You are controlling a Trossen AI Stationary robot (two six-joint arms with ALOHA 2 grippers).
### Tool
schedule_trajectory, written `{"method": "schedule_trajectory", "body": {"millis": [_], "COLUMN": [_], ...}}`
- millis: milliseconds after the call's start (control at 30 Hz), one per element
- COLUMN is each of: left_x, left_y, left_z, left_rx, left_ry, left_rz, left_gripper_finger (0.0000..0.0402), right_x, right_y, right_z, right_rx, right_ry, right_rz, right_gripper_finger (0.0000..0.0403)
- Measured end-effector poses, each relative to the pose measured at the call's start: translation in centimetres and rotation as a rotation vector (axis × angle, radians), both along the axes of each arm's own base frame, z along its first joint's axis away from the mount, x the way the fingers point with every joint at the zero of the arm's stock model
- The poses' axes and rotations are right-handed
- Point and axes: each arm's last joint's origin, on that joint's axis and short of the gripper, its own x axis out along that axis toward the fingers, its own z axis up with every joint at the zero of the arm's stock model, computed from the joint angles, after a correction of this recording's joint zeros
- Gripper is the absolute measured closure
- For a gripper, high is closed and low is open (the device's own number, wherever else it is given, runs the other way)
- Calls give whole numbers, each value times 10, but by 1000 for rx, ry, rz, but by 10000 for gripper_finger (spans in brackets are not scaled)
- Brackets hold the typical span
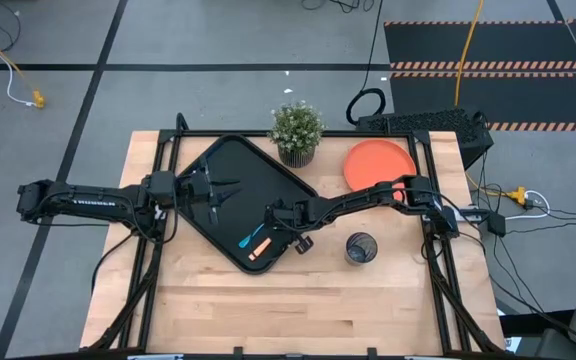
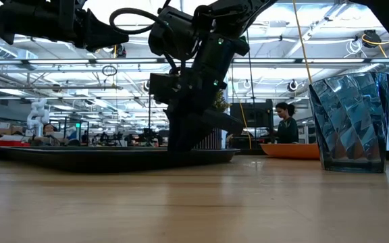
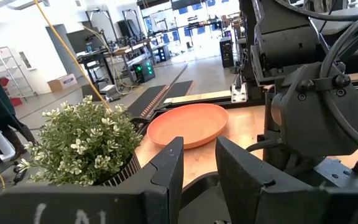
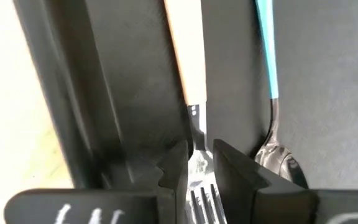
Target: Pick and place plate/cup/fork/spoon on tray
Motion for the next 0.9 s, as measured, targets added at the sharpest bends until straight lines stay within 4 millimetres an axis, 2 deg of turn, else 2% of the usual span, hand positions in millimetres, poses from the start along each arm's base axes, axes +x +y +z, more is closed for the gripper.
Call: {"method": "schedule_trajectory", "body": {"millis": [67, 333, 500, 700, 900], "left_x": [0, 0, 0, 0, 0], "left_y": [0, 0, 1, 1, 1], "left_z": [0, -1, -2, -3, -2], "left_rx": [0, -2, -11, -30, -39], "left_ry": [3, 12, 21, 20, 15], "left_rz": [0, 3, 9, 9, 10], "left_gripper_finger": [305, 305, 305, 305, 305], "right_x": [-2, -15, -33, -73, -125], "right_y": [2, 14, 12, 5, -14], "right_z": [6, 55, 81, 122, 168], "right_rx": [13, 88, 85, 41, -3], "right_ry": [-5, -107, -118, -81, -139], "right_rz": [-20, -122, -316, -527, -850], "right_gripper_finger": [335, 335, 335, 335, 335]}}
